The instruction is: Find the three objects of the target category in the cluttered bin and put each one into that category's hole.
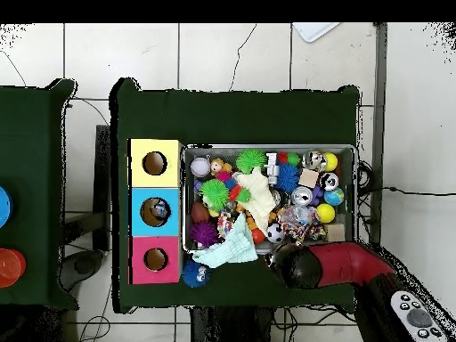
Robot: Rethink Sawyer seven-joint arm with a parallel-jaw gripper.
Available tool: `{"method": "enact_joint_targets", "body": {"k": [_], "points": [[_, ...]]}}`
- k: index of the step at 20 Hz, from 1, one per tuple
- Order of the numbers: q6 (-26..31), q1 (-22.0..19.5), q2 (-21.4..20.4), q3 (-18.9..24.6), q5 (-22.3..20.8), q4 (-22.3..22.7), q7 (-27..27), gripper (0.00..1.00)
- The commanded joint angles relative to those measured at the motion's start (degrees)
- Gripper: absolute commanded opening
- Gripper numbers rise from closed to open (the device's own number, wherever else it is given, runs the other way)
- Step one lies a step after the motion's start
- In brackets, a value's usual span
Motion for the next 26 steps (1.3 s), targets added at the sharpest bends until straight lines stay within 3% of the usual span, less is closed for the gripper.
{"method": "enact_joint_targets", "body": {"k": [1, 11, 13, 16, 20, 23, 26], "points": [[5.69, -1.56, -0.94, 6.33, -1.53, -8.78, -11.97, 1.0], [17.0, -1.95, -10.27, 10.47, 7.43, -4.21, -11.03, 1.0], [14.19, -2.46, -7.68, 10.94, 5.72, -4.95, -10.18, 1.0], [7.06, -4.13, -0.32, 10.94, 0.8, -6.96, -9.44, 1.0], [2.19, -4.51, 7.72, 10.42, -3.42, -10.95, -9.17, 1.0], [0.97, -4.35, 10.7, 10.14, -5.47, -13.13, -9.06, 1.0], [1.47, -3.71, 10.8, 10.54, -6.44, -14.44, -9.38, 1.0]]}}
